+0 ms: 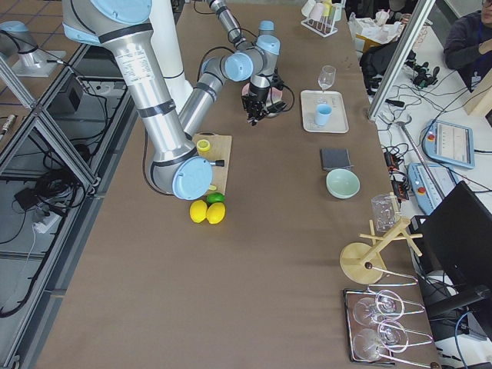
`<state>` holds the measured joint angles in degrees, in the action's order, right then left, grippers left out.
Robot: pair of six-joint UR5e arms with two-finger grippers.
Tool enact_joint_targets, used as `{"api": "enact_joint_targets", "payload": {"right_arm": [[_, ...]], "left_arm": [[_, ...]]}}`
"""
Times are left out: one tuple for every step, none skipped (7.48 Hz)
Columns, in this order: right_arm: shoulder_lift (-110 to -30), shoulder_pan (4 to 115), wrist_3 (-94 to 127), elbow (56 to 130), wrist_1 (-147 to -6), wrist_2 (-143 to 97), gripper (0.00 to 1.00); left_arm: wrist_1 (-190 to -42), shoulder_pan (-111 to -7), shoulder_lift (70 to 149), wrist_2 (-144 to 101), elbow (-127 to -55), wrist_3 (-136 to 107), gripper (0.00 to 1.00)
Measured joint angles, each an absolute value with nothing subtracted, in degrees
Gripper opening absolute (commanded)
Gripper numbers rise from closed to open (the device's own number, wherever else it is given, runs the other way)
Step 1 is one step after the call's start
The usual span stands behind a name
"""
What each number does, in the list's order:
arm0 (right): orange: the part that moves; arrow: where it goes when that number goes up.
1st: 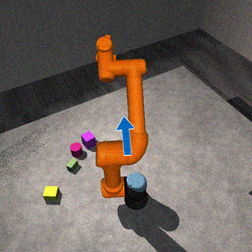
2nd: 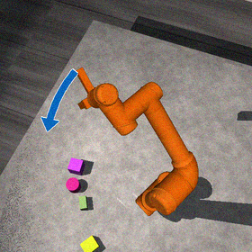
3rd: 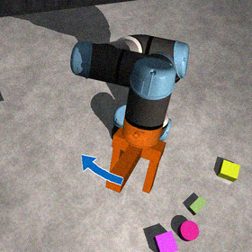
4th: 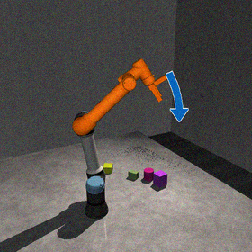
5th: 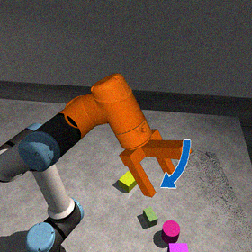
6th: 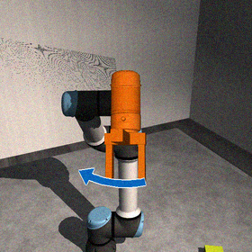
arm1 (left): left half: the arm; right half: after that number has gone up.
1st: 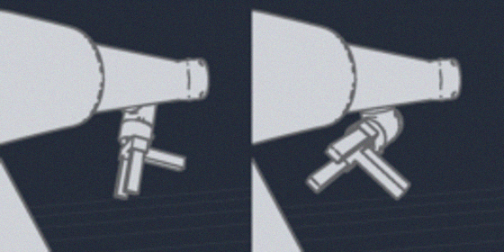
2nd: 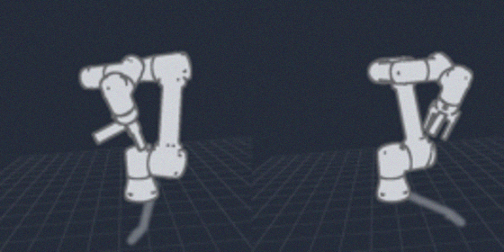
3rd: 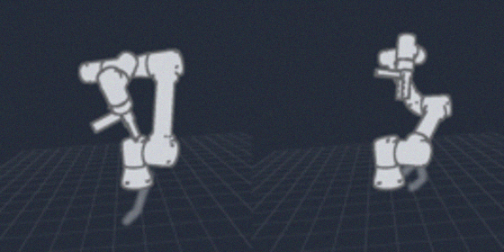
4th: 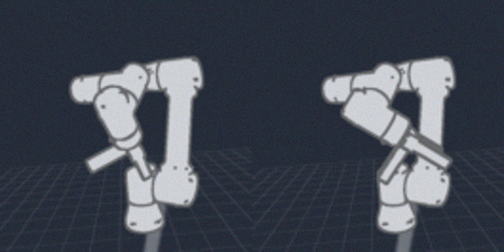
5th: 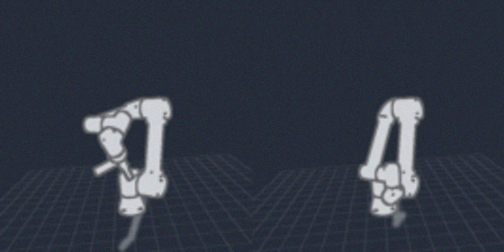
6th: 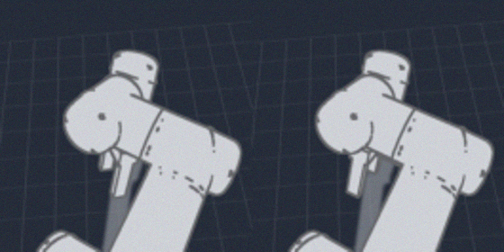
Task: Put ice in cup with scoop
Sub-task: 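Hold the pink bowl rim with the left gripper while lifting the scoop with the right, then swing the right arm over and dip the scoop into the ice cubes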
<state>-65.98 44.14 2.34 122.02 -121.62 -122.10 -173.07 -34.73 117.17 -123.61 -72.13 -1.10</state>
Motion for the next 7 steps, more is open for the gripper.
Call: {"api": "enact_joint_targets", "payload": {"right_arm": [[-64.6,43.7,2.2,122.9,-123.6,-122.1,0.00],[-62.3,43.2,1.9,123.6,-126.4,-121.7,0.00],[-59.4,41.8,0.8,123.9,-130.5,-119.7,0.00],[-56.1,39.8,-0.4,124.0,-135.5,-116.6,0.00],[-53.2,37.9,-1.7,124.0,-140.8,-114.7,0.00],[-51.1,36.0,-2.9,124.0,-146.0,-113.9,0.00],[-49.2,34.6,-3.5,123.8,-151.5,-113.7,0.00]], "left_arm": [[-173.1,-34.7,117.2,-123.6,-72.1,-1.1,0.98],[-173.1,-34.6,117.1,-123.7,-72.1,-1.1,0.98],[-173.1,-34.5,117.0,-123.7,-72.1,-1.1,0.98],[-173.1,-34.5,117.0,-123.7,-72.1,-1.1,0.98],[-173.1,-34.5,117.0,-123.7,-72.1,-1.1,0.98],[-173.1,-34.5,117.0,-123.7,-72.1,-1.1,0.98],[-173.1,-34.4,116.9,-123.7,-72.1,-1.1,0.98]]}}
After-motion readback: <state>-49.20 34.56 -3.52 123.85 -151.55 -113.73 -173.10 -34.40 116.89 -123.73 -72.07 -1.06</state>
